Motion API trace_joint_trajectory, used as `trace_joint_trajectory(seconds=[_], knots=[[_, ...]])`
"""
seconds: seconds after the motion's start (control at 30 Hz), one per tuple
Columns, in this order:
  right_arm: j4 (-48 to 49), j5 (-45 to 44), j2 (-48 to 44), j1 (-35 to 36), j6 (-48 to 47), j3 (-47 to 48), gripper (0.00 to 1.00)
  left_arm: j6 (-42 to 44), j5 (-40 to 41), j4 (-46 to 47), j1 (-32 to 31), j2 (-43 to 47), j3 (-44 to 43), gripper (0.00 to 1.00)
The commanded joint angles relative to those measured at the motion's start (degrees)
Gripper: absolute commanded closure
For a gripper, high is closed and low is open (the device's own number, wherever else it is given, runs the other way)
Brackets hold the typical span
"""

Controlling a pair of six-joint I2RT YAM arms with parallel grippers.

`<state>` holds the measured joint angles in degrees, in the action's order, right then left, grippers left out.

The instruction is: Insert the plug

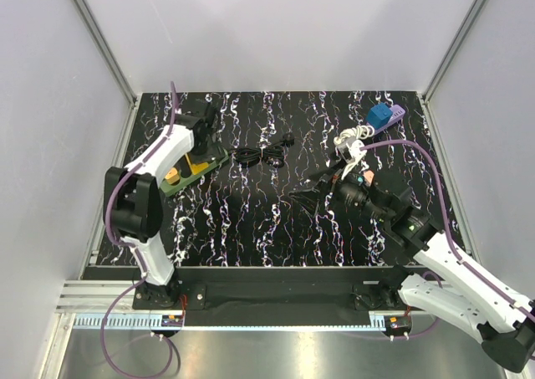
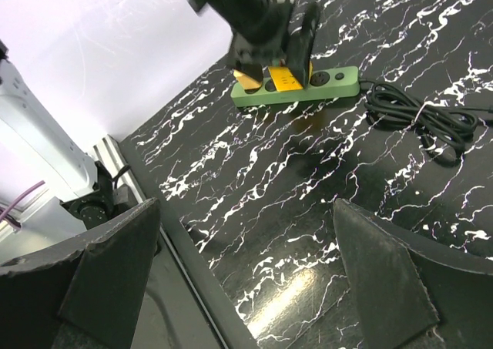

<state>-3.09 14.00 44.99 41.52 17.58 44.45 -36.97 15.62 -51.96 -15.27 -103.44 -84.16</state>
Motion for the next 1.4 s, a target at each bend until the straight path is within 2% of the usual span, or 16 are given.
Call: trace_joint_trajectory(seconds=[0.0,0.07,0.1,0.13,0.23,0.33,0.5,0.67,0.93,1.13,1.27,1.37], knots=[[-0.16,-1.34,0.45,-0.12,-0.01,2.4,0.0,4.26,-2.43,-1.65,0.41,5.52,-5.22,0.18],[-0.33,-1.69,0.53,-0.03,-0.01,2.66,0.0,4.89,-3.13,-1.65,0.94,6.05,-7.49,0.29],[-0.25,-1.96,0.71,-0.12,-0.09,2.75,0.0,5.15,-3.48,-1.65,1.29,6.23,-8.12,0.42],[-0.33,-2.05,0.88,-0.12,-0.09,2.84,0.0,5.24,-3.92,-1.47,2.25,6.14,-8.73,0.62],[-0.42,-2.13,1.5,-0.03,-0.01,3.1,0.0,6.03,-4.63,-1.47,3.83,3.87,-10.93,1.0],[-0.33,-2.31,2.29,-0.03,-0.09,3.36,0.0,6.39,-5.24,-1.21,4.54,0.79,-11.2,1.0],[-0.51,-3.01,3.52,-0.12,-0.36,3.89,0.0,4.46,-3.75,4.4,4.72,-1.76,-2.51,1.0],[-1.39,-3.36,3.7,-0.03,-0.53,4.24,0.01,5.68,-4.45,5.47,4.98,-5.63,-0.83,1.0],[-2.18,-2.4,5.54,-0.03,0.87,6.44,0.0,7.0,-2.88,3.45,5.25,-0.28,-6.0,1.0],[-2.09,-1.69,8.09,-0.12,2.72,7.41,0.0,8.49,-2.34,3.01,6.56,1.05,-5.76,1.0],[-2.27,-2.13,9.32,-0.12,3.16,7.76,0.0,10.33,-6.37,3.27,7.18,-1.59,-5.05,1.0],[-4.81,-4.24,9.41,-0.12,2.72,8.9,0.0,11.21,-9.8,4.67,6.31,3.21,-3.82,1.0]])
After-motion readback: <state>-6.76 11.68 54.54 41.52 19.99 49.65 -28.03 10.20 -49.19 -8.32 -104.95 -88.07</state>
